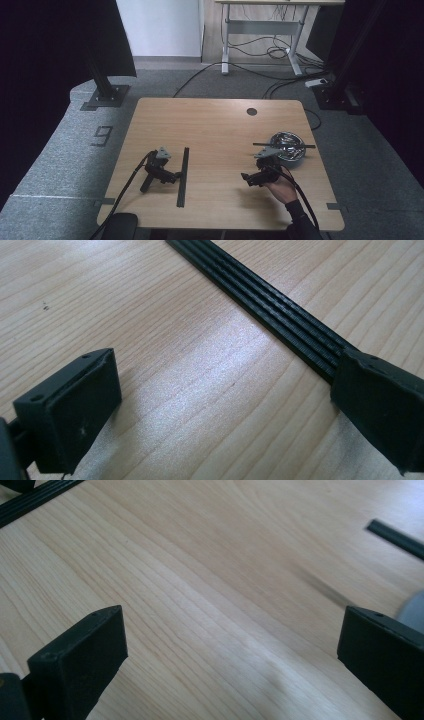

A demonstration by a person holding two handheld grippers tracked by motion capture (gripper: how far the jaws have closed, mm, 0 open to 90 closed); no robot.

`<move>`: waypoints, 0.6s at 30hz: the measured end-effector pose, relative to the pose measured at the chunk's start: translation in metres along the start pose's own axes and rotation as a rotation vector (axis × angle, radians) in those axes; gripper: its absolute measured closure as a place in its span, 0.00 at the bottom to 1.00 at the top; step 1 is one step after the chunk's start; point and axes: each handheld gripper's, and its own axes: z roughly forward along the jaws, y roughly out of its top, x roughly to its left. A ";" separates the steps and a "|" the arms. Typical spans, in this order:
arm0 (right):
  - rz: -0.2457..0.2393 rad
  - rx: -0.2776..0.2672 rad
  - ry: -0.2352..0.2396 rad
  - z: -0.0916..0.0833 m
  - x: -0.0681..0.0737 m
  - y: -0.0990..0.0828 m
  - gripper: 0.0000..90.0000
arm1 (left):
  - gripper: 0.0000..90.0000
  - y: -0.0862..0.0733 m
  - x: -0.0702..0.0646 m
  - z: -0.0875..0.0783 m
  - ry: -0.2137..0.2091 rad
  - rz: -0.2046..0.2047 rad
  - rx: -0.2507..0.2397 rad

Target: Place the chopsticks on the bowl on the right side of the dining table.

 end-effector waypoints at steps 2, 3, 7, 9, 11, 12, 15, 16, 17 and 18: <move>0.005 0.000 0.008 0.006 0.002 -0.002 0.00 | 0.00 0.000 0.000 0.000 -0.001 0.000 0.000; 0.009 0.000 0.014 0.009 0.004 -0.003 0.00 | 0.00 0.000 0.000 0.000 -0.001 0.000 0.000; -0.004 0.012 0.017 0.020 0.009 -0.007 0.00 | 0.00 0.000 0.000 0.000 -0.001 0.000 -0.001; 0.004 0.006 0.028 0.026 0.012 -0.010 0.00 | 0.00 0.000 0.000 0.000 -0.001 0.000 0.000; -0.001 0.014 0.035 0.032 0.015 -0.013 0.00 | 0.00 0.000 0.000 0.000 -0.001 0.000 -0.001; -0.010 0.016 0.033 0.035 0.017 -0.015 0.00 | 0.00 0.000 0.000 0.000 0.000 0.000 -0.001; -0.034 0.021 0.028 0.043 0.023 -0.019 0.00 | 0.00 0.000 0.000 0.000 0.000 0.000 -0.001; -0.043 0.022 0.029 0.045 0.024 -0.020 0.00 | 0.00 0.000 0.000 0.000 0.000 0.000 -0.001; -0.052 0.023 0.028 0.047 0.025 -0.021 0.00 | 0.00 0.000 0.000 0.000 0.000 0.000 -0.001; -0.051 0.014 0.033 0.049 0.026 -0.023 0.00 | 0.00 0.000 0.000 0.000 0.000 0.000 -0.001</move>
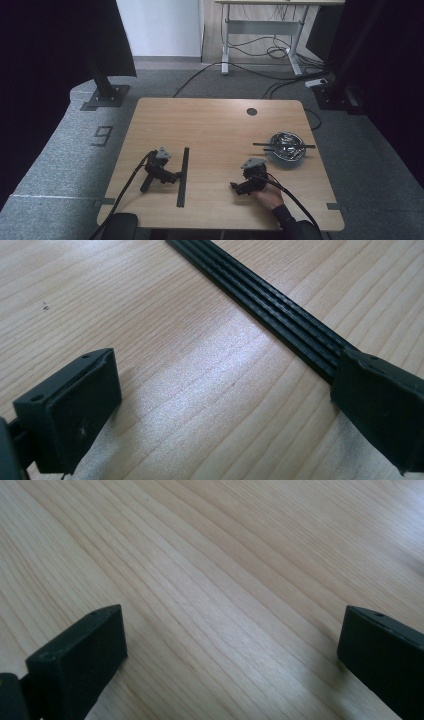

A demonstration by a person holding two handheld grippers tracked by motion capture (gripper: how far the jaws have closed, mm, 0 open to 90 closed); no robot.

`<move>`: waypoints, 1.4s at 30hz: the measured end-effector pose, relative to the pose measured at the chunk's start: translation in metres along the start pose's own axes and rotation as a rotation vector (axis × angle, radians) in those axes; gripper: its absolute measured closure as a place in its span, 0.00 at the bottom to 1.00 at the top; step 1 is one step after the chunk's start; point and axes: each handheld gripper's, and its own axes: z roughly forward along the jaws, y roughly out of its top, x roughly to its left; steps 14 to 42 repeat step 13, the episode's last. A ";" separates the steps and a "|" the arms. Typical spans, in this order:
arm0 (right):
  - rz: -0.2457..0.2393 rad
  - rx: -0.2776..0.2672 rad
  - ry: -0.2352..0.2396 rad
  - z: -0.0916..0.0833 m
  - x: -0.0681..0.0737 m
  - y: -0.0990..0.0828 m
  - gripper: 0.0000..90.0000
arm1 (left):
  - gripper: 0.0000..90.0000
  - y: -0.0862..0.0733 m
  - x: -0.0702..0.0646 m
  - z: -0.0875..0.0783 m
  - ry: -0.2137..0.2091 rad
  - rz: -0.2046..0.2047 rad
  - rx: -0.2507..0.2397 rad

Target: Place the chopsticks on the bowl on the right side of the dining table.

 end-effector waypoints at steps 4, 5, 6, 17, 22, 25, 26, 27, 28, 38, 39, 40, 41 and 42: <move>0.005 -0.020 0.002 0.002 0.000 -0.001 0.00 | 0.00 0.000 0.000 0.000 0.000 0.000 0.000; 0.003 -0.020 0.003 0.001 0.000 -0.001 0.00 | 0.00 0.000 0.000 0.000 0.000 0.000 0.000; 0.003 -0.020 0.003 0.002 0.000 -0.001 0.00 | 0.00 0.000 0.000 0.000 0.001 0.000 0.000; 0.003 -0.020 0.004 0.002 0.000 -0.001 0.00 | 0.00 0.000 0.000 0.000 0.001 0.000 0.000; 0.003 -0.020 0.004 0.002 0.000 -0.001 0.00 | 0.00 0.000 0.000 0.000 0.001 0.000 0.000; 0.003 -0.020 0.004 0.002 0.000 -0.001 0.00 | 0.00 0.000 0.000 0.000 0.001 0.000 0.000; 0.003 -0.020 0.004 0.002 0.000 -0.001 0.00 | 0.00 0.000 0.000 0.000 0.001 0.000 0.000; 0.003 -0.020 0.004 0.002 0.000 -0.001 0.00 | 0.00 0.000 0.000 0.000 0.001 0.000 0.000; 0.003 -0.020 0.004 0.002 0.000 -0.001 0.00 | 0.00 0.000 0.000 0.000 0.001 0.000 0.000; 0.003 -0.020 0.004 0.002 0.000 -0.001 0.00 | 0.00 0.000 0.000 0.000 0.001 0.000 0.000; 0.003 -0.020 0.004 0.002 0.000 -0.001 0.00 | 0.00 0.000 0.000 0.000 0.001 0.000 0.000; 0.003 -0.020 0.004 0.002 0.000 -0.001 0.00 | 0.00 0.000 0.000 0.000 0.001 0.000 0.000; 0.003 -0.020 0.004 0.002 0.000 -0.001 0.00 | 0.00 0.000 0.000 0.000 0.001 0.000 0.000; 0.003 -0.020 0.004 0.002 0.000 -0.001 0.00 | 0.00 0.000 0.000 0.000 0.001 0.000 0.000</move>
